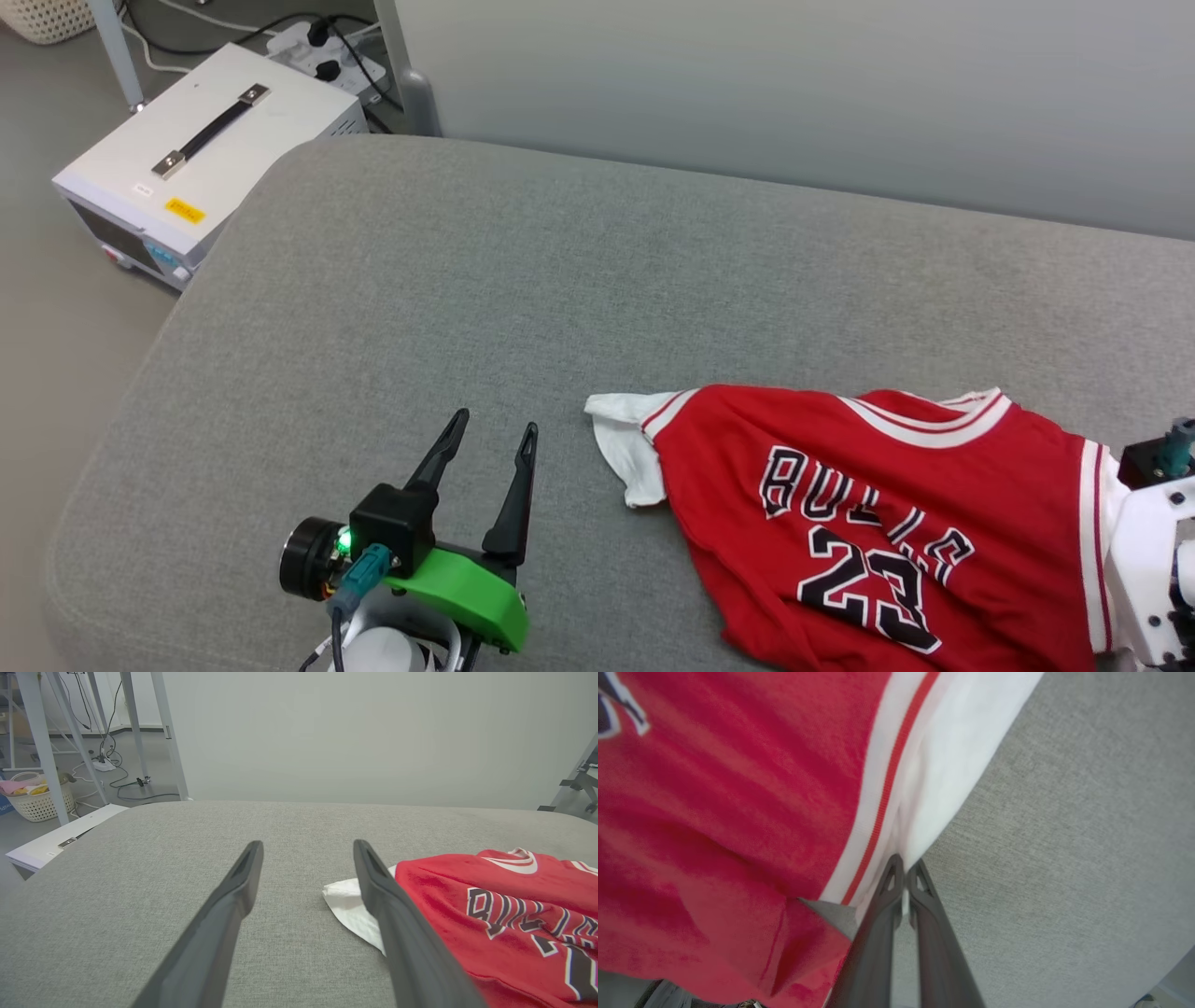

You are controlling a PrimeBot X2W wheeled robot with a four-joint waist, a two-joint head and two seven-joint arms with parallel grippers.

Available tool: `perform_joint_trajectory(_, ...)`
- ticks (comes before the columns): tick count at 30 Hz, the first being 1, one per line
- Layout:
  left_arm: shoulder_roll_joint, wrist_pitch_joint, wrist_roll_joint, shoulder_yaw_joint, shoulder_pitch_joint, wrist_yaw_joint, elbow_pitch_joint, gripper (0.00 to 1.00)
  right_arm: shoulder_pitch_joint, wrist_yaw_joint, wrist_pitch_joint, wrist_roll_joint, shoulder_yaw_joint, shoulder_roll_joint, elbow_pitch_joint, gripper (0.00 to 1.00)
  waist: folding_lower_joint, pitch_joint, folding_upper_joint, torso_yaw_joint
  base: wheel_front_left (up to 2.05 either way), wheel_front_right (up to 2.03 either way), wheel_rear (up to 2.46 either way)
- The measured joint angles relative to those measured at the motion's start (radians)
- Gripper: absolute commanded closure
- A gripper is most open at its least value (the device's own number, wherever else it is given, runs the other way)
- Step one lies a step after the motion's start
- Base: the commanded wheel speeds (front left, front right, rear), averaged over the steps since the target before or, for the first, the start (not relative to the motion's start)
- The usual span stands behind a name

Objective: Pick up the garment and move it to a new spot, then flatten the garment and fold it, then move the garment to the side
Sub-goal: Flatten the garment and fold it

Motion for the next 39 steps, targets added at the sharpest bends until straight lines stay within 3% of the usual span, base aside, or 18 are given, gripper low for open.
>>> perform_joint_trajectory(5,0.005,0.000,0.000,-0.001,0.018,0.000,0.000,0.00,0.038,0.000,-0.029,-0.005,-0.060,-0.025,0.012,1.00,0.0000,-0.039,0.0000,-0.029,0.00,0.00,0.00)
perform_joint_trajectory(11,0.010,0.000,0.000,-0.009,0.019,-0.003,-0.003,0.00,0.044,0.000,-0.150,-0.052,-0.117,-0.023,0.081,1.00,0.0000,-0.052,0.0000,-0.052,0.00,0.00,0.00)
perform_joint_trajectory(12,0.011,0.000,0.000,-0.009,0.019,-0.003,-0.003,0.00,0.044,0.000,-0.172,-0.062,-0.122,-0.020,0.092,0.83,0.0000,-0.050,0.0000,-0.053,0.00,0.00,0.00)
perform_joint_trajectory(13,0.012,0.000,0.000,-0.010,0.019,-0.003,-0.003,0.00,0.044,0.000,-0.196,-0.071,-0.127,-0.014,0.108,0.25,0.0000,-0.046,0.0000,-0.053,0.00,0.00,0.00)
perform_joint_trajectory(14,0.014,0.000,0.000,-0.009,0.019,-0.003,-0.003,0.00,0.044,0.000,-0.217,-0.078,-0.133,-0.006,0.123,0.00,0.0000,-0.044,0.0000,-0.053,0.00,0.00,0.00)
perform_joint_trajectory(20,0.018,0.000,-0.001,0.006,0.018,-0.003,-0.002,0.00,-0.010,0.000,-0.407,-0.129,-0.170,0.032,0.147,0.00,0.0000,-0.033,0.0000,-0.081,0.00,0.00,0.00)
perform_joint_trajectory(29,0.011,0.000,-0.021,0.008,0.017,-0.003,-0.002,0.00,-0.002,0.000,-0.783,-0.114,-0.236,0.113,-0.031,0.00,0.0000,-0.052,0.0000,-0.125,0.00,0.00,0.00)
perform_joint_trajectory(35,0.006,0.000,-0.039,0.007,0.019,-0.003,-0.002,0.00,0.118,0.000,-1.003,-0.129,-0.307,0.253,-0.158,0.00,0.0000,-0.065,0.0000,-0.154,0.00,0.00,0.00)
perform_joint_trajectory(39,0.005,0.000,-0.044,-0.027,0.028,-0.003,0.008,0.00,0.188,0.000,-1.093,-0.156,-0.320,0.337,-0.207,0.00,0.0000,-0.068,0.0000,-0.171,0.00,0.00,0.00)
